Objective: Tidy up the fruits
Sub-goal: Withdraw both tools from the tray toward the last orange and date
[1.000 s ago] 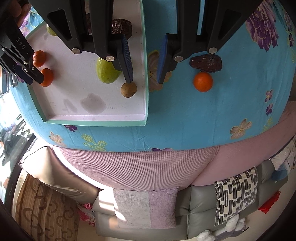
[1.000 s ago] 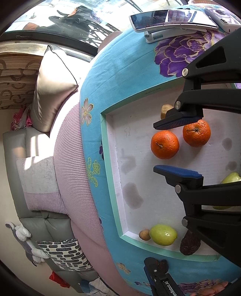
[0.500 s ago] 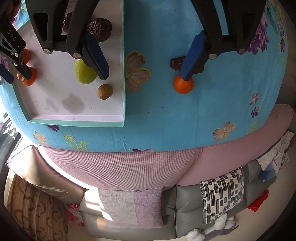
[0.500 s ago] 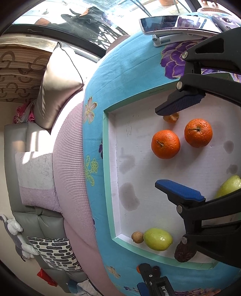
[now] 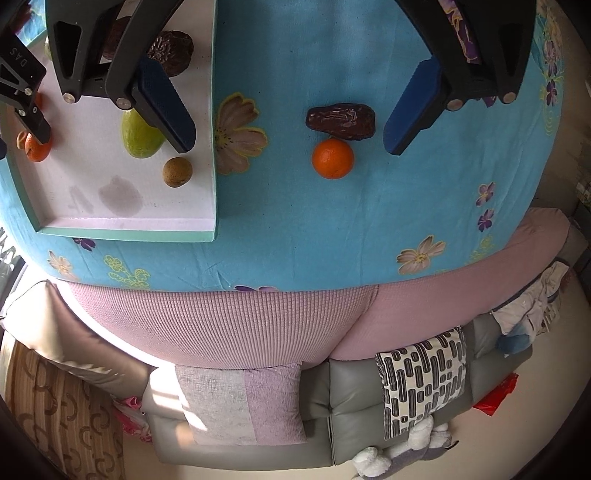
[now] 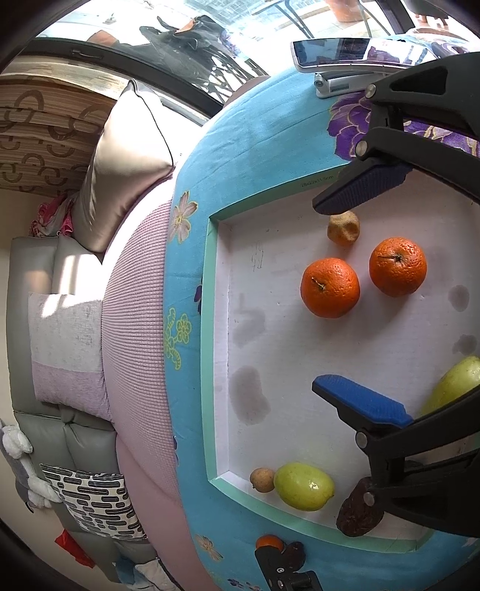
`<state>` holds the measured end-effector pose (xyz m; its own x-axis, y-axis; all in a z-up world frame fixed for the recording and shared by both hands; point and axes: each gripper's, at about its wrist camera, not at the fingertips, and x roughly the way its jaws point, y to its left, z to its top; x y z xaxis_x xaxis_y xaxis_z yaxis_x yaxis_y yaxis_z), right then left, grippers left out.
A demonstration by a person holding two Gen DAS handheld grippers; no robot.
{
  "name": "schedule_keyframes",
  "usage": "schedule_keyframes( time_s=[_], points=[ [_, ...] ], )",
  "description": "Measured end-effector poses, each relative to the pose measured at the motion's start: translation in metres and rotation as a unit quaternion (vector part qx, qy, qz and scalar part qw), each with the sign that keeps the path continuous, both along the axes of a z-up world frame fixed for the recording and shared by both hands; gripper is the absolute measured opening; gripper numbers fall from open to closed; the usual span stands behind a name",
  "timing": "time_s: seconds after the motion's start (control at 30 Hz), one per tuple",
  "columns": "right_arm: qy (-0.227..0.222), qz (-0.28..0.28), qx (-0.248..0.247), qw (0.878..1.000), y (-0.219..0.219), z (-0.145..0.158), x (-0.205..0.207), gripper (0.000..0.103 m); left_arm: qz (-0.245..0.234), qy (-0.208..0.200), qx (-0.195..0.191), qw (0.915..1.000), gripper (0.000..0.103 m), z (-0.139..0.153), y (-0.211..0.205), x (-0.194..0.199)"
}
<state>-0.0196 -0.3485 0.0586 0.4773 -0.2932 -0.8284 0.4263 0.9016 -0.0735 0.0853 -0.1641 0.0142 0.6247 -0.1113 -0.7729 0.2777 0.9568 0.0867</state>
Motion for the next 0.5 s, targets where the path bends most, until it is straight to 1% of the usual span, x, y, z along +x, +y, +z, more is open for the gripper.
schedule_keyframes(
  time_s=[0.03,0.23,0.5],
  points=[
    [-0.003,0.0,-0.002,1.0,0.0,0.001,0.0,0.095,0.0,0.0,0.0,1.0,0.103,0.0,0.0,0.0],
    [-0.028,0.01,-0.002,1.0,0.003,0.007,-0.001,0.095,0.003,-0.004,-0.004,1.0,0.103,0.001,0.003,0.001],
    [-0.041,0.031,-0.006,0.999,0.013,0.012,0.004,0.096,0.002,-0.001,-0.009,1.0,0.103,-0.001,0.01,0.001]
  ],
)
